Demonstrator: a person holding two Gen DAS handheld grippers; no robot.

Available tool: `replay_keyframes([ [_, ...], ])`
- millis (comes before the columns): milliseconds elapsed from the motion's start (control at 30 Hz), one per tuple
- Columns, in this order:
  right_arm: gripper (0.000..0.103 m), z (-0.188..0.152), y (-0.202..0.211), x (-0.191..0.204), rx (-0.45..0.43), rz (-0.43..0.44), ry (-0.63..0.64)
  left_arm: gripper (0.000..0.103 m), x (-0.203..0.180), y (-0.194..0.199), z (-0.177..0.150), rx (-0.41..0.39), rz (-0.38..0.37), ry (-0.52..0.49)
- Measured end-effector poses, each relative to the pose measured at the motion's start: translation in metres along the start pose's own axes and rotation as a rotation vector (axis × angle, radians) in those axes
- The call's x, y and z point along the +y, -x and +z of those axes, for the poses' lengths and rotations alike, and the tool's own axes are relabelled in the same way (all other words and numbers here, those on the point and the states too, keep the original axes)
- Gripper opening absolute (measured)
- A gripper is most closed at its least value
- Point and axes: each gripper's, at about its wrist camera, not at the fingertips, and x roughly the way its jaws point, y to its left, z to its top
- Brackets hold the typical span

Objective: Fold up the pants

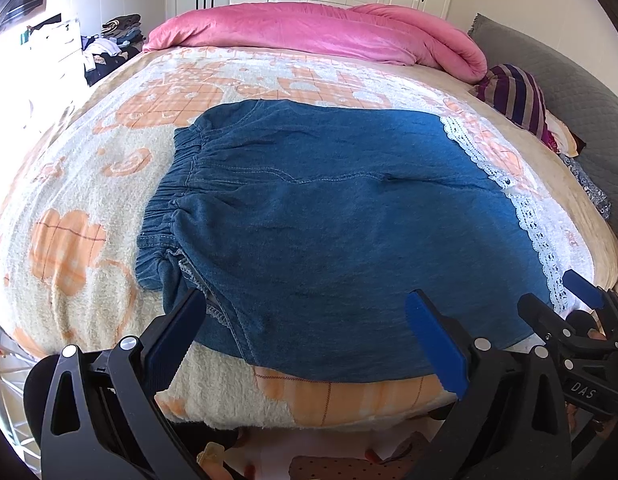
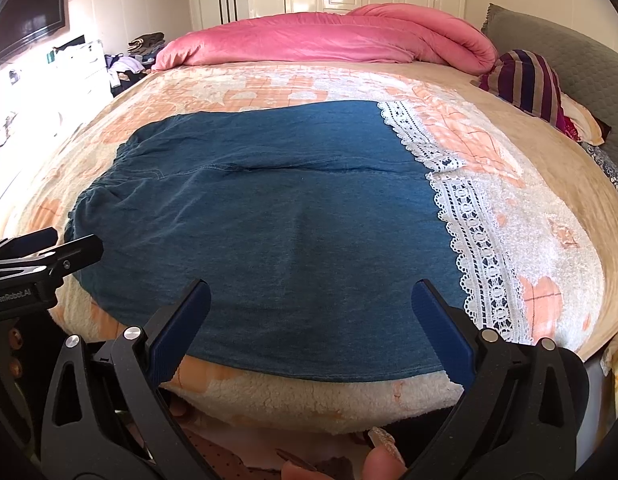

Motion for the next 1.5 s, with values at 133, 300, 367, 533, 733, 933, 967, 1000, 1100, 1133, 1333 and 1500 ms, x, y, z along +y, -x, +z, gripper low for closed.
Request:
replay_keyframes([
  [133, 0.095, -0.001, -0.001, 0.0, 0.001, 0.0, -0.001, 0.099, 0.0, 0.001, 0.0, 0.0, -0.002, 0.001],
  [300, 0.095, -0.001, 0.0, 0.0, 0.001, -0.001, 0.0, 0.099, 0.0, 0.001, 0.0, 0.0, -0.001, 0.001],
  [367, 0.095, -0.001, -0.001, -0.001, 0.002, 0.0, -0.001, 0.099, 0.0, 0.001, 0.0, -0.001, -0.003, 0.002],
  [533, 0.095, -0.001, -0.001, 0.0, 0.002, 0.001, -0.001, 0.099, -0.001, 0.002, 0.0, 0.0, -0.004, -0.001],
  [733, 0.095, -0.001, -0.001, 0.0, 0.001, -0.001, 0.0, 0.099, -0.003, 0.0, 0.001, 0.0, -0.009, -0.003],
  [933, 0.095, 0.001, -0.005, -0.001, 0.001, -0.014, 0.003, 0.099, -0.003, -0.003, 0.003, -0.004, -0.017, -0.009],
  [967, 0.095, 0.002, -0.006, -0.001, 0.001, -0.013, 0.004, 0.099, -0.003, -0.004, 0.003, -0.005, -0.02, -0.009],
  [1000, 0.095, 0.003, -0.007, -0.001, 0.002, -0.012, 0.004, 0.099, -0.003, -0.005, 0.003, -0.004, -0.023, -0.01],
  [1100, 0.095, 0.009, -0.01, -0.002, -0.005, -0.01, 0.012, 0.099, -0.001, -0.008, 0.007, -0.003, -0.027, -0.008],
  [1133, 0.095, 0.012, -0.012, -0.003, -0.009, -0.011, 0.014, 0.099, 0.001, -0.01, 0.01, -0.006, -0.03, -0.006],
  [1333, 0.095, 0.034, -0.027, -0.003, -0.019, -0.015, 0.046, 0.099, 0.01, -0.024, 0.027, -0.008, -0.029, 0.0],
  [1500, 0.095, 0.055, -0.045, 0.002, 0.003, 0.024, 0.063, 0.099, 0.027, -0.037, 0.05, -0.02, -0.008, 0.025],
])
